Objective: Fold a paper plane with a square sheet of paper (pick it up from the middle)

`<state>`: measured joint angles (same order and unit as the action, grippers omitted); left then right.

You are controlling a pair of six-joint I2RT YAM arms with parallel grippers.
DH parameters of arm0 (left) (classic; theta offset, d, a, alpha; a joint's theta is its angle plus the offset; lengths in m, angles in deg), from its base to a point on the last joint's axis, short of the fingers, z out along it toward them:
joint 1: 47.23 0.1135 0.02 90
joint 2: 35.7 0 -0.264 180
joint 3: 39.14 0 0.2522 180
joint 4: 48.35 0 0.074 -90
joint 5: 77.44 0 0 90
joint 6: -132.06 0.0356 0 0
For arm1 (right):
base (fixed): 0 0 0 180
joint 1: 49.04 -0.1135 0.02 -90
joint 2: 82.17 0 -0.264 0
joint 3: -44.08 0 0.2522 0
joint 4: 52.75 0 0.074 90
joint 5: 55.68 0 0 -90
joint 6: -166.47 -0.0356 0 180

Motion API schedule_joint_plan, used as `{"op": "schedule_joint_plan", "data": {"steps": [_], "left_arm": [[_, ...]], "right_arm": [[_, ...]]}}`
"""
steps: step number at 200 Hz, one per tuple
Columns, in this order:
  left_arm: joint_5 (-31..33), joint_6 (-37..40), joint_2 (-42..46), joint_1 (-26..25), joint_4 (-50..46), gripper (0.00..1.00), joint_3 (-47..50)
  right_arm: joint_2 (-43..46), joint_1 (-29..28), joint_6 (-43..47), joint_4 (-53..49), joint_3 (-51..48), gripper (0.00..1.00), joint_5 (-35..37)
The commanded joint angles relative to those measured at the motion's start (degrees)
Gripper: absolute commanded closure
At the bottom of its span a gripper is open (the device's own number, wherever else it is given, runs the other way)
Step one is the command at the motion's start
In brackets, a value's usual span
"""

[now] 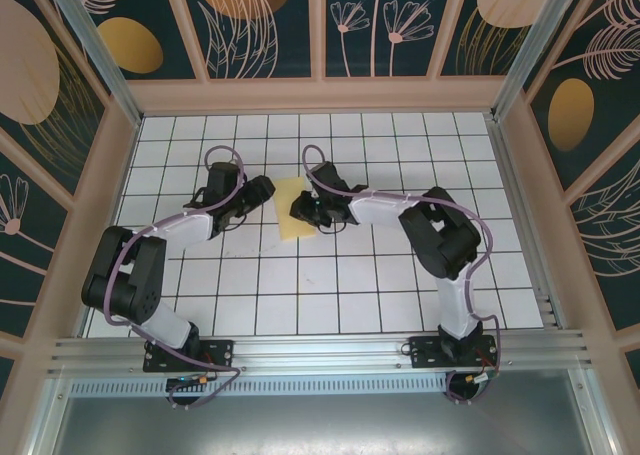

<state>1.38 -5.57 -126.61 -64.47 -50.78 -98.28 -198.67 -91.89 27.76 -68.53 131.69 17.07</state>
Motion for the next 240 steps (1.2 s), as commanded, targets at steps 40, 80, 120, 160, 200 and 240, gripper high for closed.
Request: {"op": "schedule_joint_plan", "data": {"steps": [40, 80, 120, 160, 200, 240], "left_arm": [[-3.9, 3.7, -0.4, 0.2, -0.9, 0.33, -1.9], [-11.0, 4.2, -0.9, 0.2, 0.9, 0.33, -1.3], [-14.9, 2.2, -0.9, -2.8, 4.8, 0.37, 0.3], [-14.4, 0.3, -3.3, -7.5, 7.3, 0.46, -0.3], [-13.8, -0.5, -6.9, -11.0, 7.3, 0.59, -1.5], [-13.6, -0.8, -10.7, -11.1, 7.4, 0.69, -0.6]], "right_arm": [[-3.5, 0.0, 9.3, -12.8, 3.5, 0.76, -1.5], [-0.1, 1.3, 21.6, -21.0, -0.8, 0.76, 0.9], [6.3, 4.6, 28.4, -21.7, -6.0, 0.75, -0.1], [14.5, 6.0, 17.7, -11.4, -10.7, 0.68, -2.7], [22.8, 9.4, 6.9, -7.8, -19.5, 0.52, 3.1], [24.5, 11.2, 4.8, -7.0, -23.2, 0.49, 1.4]]}}
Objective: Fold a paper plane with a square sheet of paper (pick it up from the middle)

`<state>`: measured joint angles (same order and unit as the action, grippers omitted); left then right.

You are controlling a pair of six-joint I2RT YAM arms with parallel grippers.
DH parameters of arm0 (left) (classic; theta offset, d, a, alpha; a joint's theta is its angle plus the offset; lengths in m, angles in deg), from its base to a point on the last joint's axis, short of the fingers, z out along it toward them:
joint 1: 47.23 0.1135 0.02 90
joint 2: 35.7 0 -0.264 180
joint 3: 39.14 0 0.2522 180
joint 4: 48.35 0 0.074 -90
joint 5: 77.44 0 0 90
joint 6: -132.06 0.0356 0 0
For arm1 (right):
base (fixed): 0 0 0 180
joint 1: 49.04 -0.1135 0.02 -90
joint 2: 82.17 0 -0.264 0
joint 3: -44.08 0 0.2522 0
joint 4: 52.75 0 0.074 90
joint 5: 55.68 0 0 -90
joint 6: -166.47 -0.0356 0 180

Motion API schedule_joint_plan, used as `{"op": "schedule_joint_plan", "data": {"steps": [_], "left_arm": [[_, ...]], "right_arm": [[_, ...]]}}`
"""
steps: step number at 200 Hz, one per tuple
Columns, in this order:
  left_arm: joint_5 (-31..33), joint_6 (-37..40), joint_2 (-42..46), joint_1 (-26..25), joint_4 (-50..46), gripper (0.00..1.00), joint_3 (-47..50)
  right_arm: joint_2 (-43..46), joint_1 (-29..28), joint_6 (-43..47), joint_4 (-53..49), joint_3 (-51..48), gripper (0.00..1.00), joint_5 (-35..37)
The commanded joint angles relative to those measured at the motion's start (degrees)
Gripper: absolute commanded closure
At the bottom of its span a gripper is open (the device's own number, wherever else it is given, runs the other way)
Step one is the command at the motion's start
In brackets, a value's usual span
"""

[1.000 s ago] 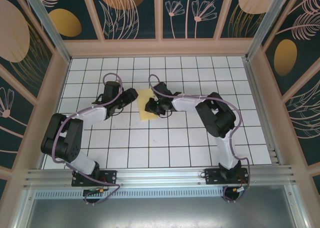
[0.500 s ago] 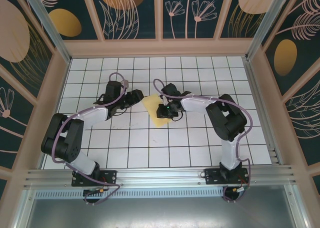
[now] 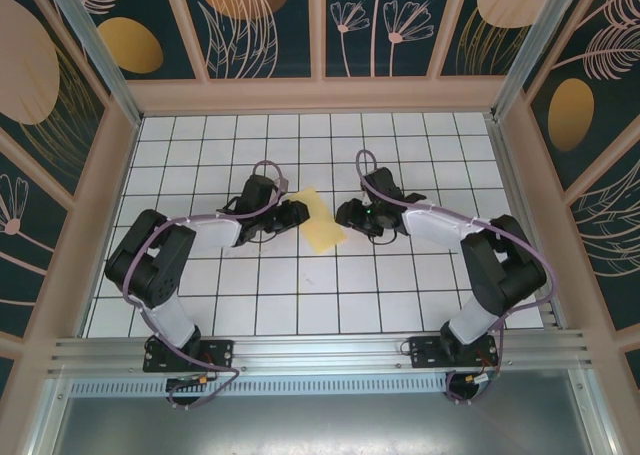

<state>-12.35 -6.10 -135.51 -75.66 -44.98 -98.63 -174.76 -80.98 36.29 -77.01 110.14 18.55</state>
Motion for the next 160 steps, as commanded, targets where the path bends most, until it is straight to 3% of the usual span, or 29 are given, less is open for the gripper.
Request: {"op": "schedule_joint_plan", "data": {"steps": [1, 57, 160], "left_arm": [[0.1, -0.2, -1.9, 0.0, 1.7, 0.69, -0.3], [1.9, 0.3, -4.6, 0.0, -1.1, 0.71, -1.5], [4.8, -0.2, -5.6, 0.1, -3.1, 0.67, -0.8]], "right_arm": [[0.5, 0.3, -3.8, 1.5, -1.7, 0.49, -0.1], [-3.2, 0.3, -4.1, 3.2, -1.1, 0.51, -4.7], [-8.1, -0.6, -3.2, 2.0, 1.3, 0.47, -6.5]]}}
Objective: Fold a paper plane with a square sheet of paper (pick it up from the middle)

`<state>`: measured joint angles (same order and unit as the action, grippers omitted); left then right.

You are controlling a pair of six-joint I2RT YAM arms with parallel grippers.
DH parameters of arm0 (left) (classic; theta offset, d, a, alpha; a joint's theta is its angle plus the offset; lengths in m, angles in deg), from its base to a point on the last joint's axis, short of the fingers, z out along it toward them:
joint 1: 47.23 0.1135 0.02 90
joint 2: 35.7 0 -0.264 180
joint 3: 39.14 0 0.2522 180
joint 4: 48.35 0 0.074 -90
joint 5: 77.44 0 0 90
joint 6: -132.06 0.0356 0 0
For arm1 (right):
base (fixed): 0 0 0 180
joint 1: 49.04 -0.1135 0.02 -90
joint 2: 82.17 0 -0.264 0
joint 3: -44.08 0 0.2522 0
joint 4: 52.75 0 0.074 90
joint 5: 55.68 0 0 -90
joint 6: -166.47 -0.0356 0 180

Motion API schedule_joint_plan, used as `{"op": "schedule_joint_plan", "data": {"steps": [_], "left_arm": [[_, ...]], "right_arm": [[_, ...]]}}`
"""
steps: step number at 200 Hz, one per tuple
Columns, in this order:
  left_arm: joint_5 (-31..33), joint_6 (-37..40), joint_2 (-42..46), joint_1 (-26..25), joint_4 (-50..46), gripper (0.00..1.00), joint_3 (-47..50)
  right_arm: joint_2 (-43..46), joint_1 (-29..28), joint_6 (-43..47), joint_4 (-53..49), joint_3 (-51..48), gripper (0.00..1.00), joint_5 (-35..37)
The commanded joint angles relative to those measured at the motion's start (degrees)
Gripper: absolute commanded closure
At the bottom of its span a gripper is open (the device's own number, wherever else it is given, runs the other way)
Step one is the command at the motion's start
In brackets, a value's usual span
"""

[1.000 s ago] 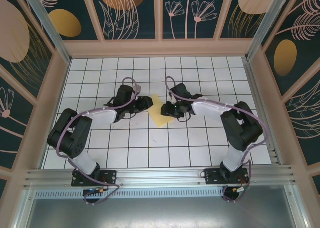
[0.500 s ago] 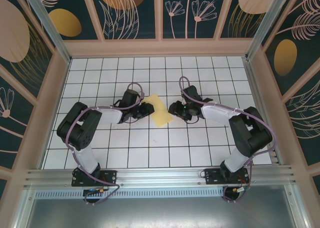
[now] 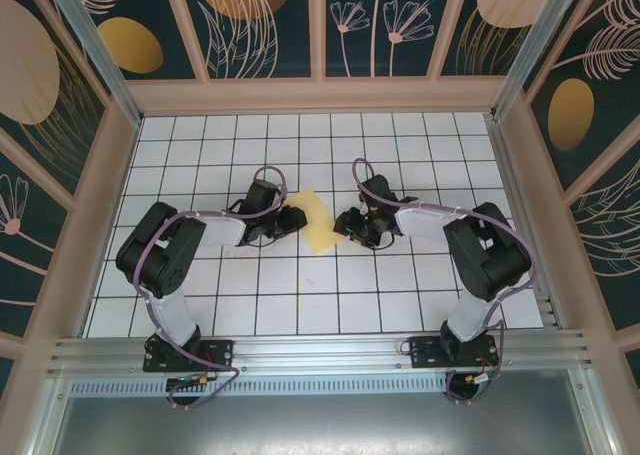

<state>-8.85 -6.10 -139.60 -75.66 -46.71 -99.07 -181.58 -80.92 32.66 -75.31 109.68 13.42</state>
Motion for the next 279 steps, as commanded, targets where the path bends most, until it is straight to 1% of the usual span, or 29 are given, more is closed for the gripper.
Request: {"op": "schedule_joint_plan", "data": {"steps": [1, 21, 82, 122, 154, 195, 237, 279], "left_arm": [[1.3, -0.2, -1.5, 0.1, -1.4, 0.67, -0.3], [0.9, -0.4, -1.4, 0.0, -1.1, 0.65, -0.2], [0.7, -0.6, -1.8, 0.0, -0.5, 0.64, 0.1], [0.8, -0.7, -2.4, 0.0, -0.7, 0.67, 0.1], [0.7, -0.5, -2.6, 0.0, -0.7, 0.67, 0.2], [0.7, -0.3, -2.7, 0.1, -0.8, 0.69, 0.3], [0.9, -0.2, -2.9, 0.0, -0.9, 0.71, 0.3], [1.4, 0.1, -3.0, 0.0, -1.5, 0.73, 0.1]], "right_arm": [[-1.3, -0.6, 0.4, 0.4, 1.8, 0.47, -1.3], [-1.6, -0.7, 0.1, 1.2, 1.8, 0.47, -1.7], [-2.9, -1.2, -0.1, 1.9, 2.7, 0.47, -1.9], [-2.0, -1.8, -0.4, 1.0, 3.8, 0.48, -0.7], [-3.6, -2.3, -0.5, -1.2, 5.7, 0.49, 0.4], [-5.2, -3.0, -0.3, -1.2, 7.3, 0.49, 0.0], [-3.4, -3.1, -1.1, 0.0, 6.4, 0.53, -1.1], [0.6, -2.9, -3.2, -0.5, 3.4, 0.57, 0.4]]}}
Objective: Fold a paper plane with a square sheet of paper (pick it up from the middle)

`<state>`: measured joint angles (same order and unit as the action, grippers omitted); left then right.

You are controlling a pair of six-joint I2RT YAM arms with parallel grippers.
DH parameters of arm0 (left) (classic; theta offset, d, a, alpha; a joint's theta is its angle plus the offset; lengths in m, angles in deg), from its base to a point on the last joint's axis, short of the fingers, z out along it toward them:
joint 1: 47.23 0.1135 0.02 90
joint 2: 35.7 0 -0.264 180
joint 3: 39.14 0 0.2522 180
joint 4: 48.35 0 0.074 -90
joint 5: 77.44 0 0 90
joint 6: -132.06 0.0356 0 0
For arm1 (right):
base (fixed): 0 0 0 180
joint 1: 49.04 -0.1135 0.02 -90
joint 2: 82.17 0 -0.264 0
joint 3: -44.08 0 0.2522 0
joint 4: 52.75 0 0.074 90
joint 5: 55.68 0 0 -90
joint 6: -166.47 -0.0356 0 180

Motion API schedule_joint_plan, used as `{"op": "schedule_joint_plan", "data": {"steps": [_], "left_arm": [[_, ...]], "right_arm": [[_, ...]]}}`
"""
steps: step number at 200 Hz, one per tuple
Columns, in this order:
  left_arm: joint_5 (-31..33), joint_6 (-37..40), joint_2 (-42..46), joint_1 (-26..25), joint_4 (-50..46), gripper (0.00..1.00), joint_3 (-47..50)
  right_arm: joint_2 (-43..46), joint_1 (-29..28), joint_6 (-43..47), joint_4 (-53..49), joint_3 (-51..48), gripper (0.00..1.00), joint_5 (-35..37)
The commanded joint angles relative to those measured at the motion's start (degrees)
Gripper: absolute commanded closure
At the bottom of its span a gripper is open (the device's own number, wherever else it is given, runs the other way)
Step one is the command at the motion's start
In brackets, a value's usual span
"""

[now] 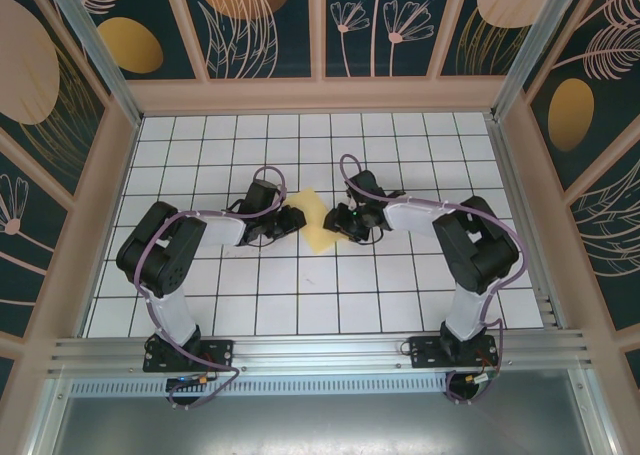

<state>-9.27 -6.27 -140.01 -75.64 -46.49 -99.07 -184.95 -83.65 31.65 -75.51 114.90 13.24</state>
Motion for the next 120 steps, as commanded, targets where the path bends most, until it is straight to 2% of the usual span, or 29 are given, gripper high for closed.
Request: {"op": "schedule_joint_plan", "data": {"steps": [1, 66, 95, 120], "left_arm": [[1.8, 0.3, -2.6, 0.0, -1.7, 0.73, 0.1], [2.1, 0.7, -2.5, -0.1, -2.1, 0.73, -0.1], [1.9, 0.7, -2.2, 0.0, -1.9, 0.74, -0.1], [0.3, 0.6, -0.8, 0.1, -1.4, 0.73, -1.1]], "right_arm": [[4.1, -0.2, -2.2, -0.3, -1.8, 0.57, 0.6], [6.4, 0.3, -4.7, 0.4, -3.2, 0.72, 1.5], [7.0, 0.4, -5.4, 2.8, -3.6, 0.87, 0.4], [5.6, 0.0, -5.4, 3.5, -2.5, 0.91, -0.2]]}}
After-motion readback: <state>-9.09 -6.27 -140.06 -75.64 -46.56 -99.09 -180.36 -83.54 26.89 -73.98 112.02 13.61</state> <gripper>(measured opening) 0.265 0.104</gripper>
